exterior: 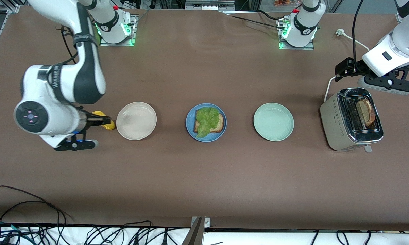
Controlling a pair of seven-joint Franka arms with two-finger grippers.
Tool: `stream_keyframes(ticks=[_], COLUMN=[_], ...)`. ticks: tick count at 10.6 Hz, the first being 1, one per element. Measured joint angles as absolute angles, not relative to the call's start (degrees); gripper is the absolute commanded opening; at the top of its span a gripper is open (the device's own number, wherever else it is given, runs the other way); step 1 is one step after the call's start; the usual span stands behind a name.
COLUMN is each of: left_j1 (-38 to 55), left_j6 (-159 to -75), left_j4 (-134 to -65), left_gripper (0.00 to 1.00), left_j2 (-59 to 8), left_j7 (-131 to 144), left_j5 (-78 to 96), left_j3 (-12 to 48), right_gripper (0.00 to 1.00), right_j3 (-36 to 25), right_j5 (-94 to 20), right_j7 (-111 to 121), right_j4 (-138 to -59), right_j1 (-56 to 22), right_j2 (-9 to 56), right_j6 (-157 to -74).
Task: Make sandwich in blue plate with both arms
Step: 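Move the right gripper back toward the yellow squeeze bottle, then grasp the yellow squeeze bottle with the right gripper and lift it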
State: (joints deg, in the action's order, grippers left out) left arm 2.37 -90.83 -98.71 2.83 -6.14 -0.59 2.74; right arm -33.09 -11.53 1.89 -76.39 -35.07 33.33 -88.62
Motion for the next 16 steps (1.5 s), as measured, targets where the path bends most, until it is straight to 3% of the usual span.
stream_keyframes(ticks=[2,6,8,11,16], left_j1=[2.39,2.65,2.66,2.67,2.66], left_j6=[-90.83,-90.83,-90.83,-90.82,-92.35], left_j4=[-98.7,-98.69,-98.69,-98.72,-98.88], left_gripper=[1.0,1.0,1.0,1.0,1.0], left_j2=[2.84,2.84,2.84,2.83,1.06], left_j7=[-6.14,-6.14,-6.14,-6.14,-9.19], left_j5=[-0.59,-0.59,-0.59,-0.59,-0.59], left_j3=[2.81,2.79,2.77,2.58,-3.23], right_gripper=[1.0,1.0,1.0,1.0,1.0], right_j3=[-30.88,-21.14,-16.0,-12.79,-12.61], right_j5=[-11.14,-11.04,-11.11,-16.97,-39.78], right_j7=[10.57,30.9,43.46,62.01,107.09], right_j4=[-80.92,-95.71,-101.02,-106.38,-108.62], right_j1=[-29.54,-16.04,-9.82,-4.48,0.15], right_j2=[30.85,23.33,21.58,21.66,28.6], right_j6=[-91.51,-105.19,-107.52,-110.68,-112.15])
